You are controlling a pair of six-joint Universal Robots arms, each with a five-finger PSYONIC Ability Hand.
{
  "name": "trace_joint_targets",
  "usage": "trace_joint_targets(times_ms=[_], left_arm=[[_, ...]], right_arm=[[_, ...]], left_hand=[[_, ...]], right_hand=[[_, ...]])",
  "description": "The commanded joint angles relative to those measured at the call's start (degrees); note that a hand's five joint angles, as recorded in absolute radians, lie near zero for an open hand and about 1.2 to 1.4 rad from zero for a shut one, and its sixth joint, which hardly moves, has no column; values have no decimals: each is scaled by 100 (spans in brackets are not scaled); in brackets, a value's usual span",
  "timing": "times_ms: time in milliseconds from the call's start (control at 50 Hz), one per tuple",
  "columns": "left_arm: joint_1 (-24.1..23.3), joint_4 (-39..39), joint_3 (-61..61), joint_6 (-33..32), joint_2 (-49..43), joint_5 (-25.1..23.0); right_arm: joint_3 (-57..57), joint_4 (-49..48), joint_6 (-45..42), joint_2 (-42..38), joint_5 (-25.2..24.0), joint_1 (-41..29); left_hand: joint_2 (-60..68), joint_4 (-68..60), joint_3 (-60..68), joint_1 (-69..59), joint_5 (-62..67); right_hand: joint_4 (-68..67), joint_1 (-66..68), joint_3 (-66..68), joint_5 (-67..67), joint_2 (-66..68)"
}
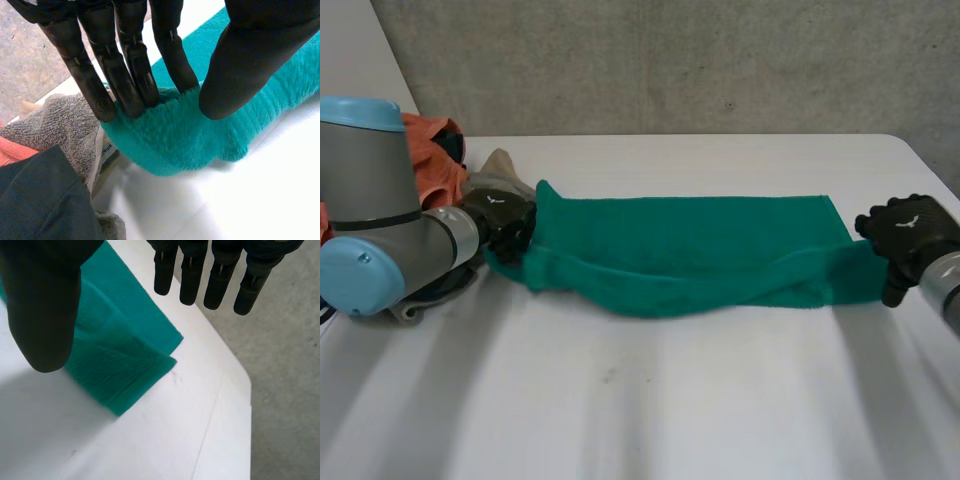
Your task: Fold the laundry.
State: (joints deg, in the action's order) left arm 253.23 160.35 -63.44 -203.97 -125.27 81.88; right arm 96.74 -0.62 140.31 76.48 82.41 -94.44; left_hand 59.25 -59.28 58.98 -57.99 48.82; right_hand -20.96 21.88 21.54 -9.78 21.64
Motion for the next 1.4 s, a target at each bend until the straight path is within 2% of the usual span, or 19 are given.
trace_joint_targets(times_ms=[20, 160, 340, 400, 440, 460, 520, 780, 880, 940, 1000, 1040, 1060, 1080, 1160, 1200, 1280, 1400], left_arm=[[-1, -3, -213, -3, 100, 13], [-10, 5, -371, -3, 223, 13], [-27, 40, -520, -3, 328, 21], [16, 93, -564, -3, 320, 4], [43, 145, -582, -3, 311, 4], [60, 163, -590, -3, 311, 4], [156, 286, -643, -3, 302, -5], [245, 330, -810, -12, 144, 13], [245, 348, -845, -12, -23, 13], [245, 374, -828, -12, -111, 13], [245, 409, -828, -12, -138, 13], [245, 427, -828, -12, -138, 13], [236, 453, -819, -12, -111, 13], [236, 471, -819, -20, -94, 13], [210, 638, -819, -47, 20, 135], [218, 708, -828, -47, 160, 232], [227, 831, -881, -47, 758, 417], [245, 919, -1012, -38, 1681, 408]], right_arm=[[-1242, 2177, 855, 210, -155, 242], [-1974, 2400, 1130, -44, -243, 277], [-3467, 2672, 1131, -1890, -568, 180], [-4028, 2786, 1131, -2425, -586, 172], [-4250, 2822, 1139, -2637, -586, 163], [-4338, 2848, 1139, -2734, -586, 163], [-4663, 2936, 1131, -3077, -559, 136], [-5191, 3165, 1122, -3780, -515, 136], [-5191, 3183, 1104, -3868, -507, 136], [-5191, 3183, 1095, -3947, -481, 136], [-5191, 3183, 1095, -3965, -454, 136], [-5191, 3183, 1078, -3974, -410, 136], [-5191, 3183, 1078, -3974, -393, 136], [-5191, 3183, 1078, -3957, -349, 136], [-5095, 3130, 1113, -3571, -182, 136], [-4885, 3130, 1113, -3000, -155, 128], [-4279, 3077, 1025, -2112, -181, 215], [-3760, 3068, 824, -1057, -208, 435]], left_hand=[[765, -762, 792, -891, 808], [765, -762, 792, -891, 808], [698, -695, 725, -824, 741], [-223, 226, -196, 97, -180], [-1798, 1801, -1771, 1672, -1755], [-2175, 2178, -2148, 2049, -2132], [-2665, 2668, -2638, 2539, -2622], [-2331, 2334, -2304, 2205, -2288], [-1490, 1493, -1463, 1364, -1447], [-484, 487, -457, 358, -441], [812, -809, 839, -938, 855], [1753, -1749, 1780, -1878, 1795], [2072, -2069, 2099, -2198, 2115], [2075, -2072, 2102, -2201, 2118], [2075, -2072, 2102, -2201, 2118], [2075, -2072, 2102, -2201, 2118], [2075, -2072, 2102, -2201, 2118], [2075, -2072, 2102, -2201, 2118]], right_hand=[[-510, 418, 452, -628, 442], [-544, 452, 486, -662, 476], [-662, 569, 603, -779, 593], [-947, 854, 888, -1064, 878], [-1065, 973, 1007, -1183, 997], [-1099, 1007, 1041, -1217, 1031], [-1217, 1125, 1159, -1334, 1149], [-1234, 1142, 1176, -1351, 1166], [-1234, 1142, 1176, -1351, 1166], [-1284, 1191, 1226, -1401, 1216], [-1821, 1728, 1762, -1938, 1752], [-3579, 3486, 3521, -3696, 3511], [-5004, 4912, 4946, -5122, 4936], [-5895, 5803, 5837, -6013, 5827], [-5904, 5812, 5846, -6022, 5836], [-5904, 5812, 5846, -6022, 5836], [-5904, 5812, 5846, -6022, 5836], [-5904, 5812, 5846, -6022, 5836]])
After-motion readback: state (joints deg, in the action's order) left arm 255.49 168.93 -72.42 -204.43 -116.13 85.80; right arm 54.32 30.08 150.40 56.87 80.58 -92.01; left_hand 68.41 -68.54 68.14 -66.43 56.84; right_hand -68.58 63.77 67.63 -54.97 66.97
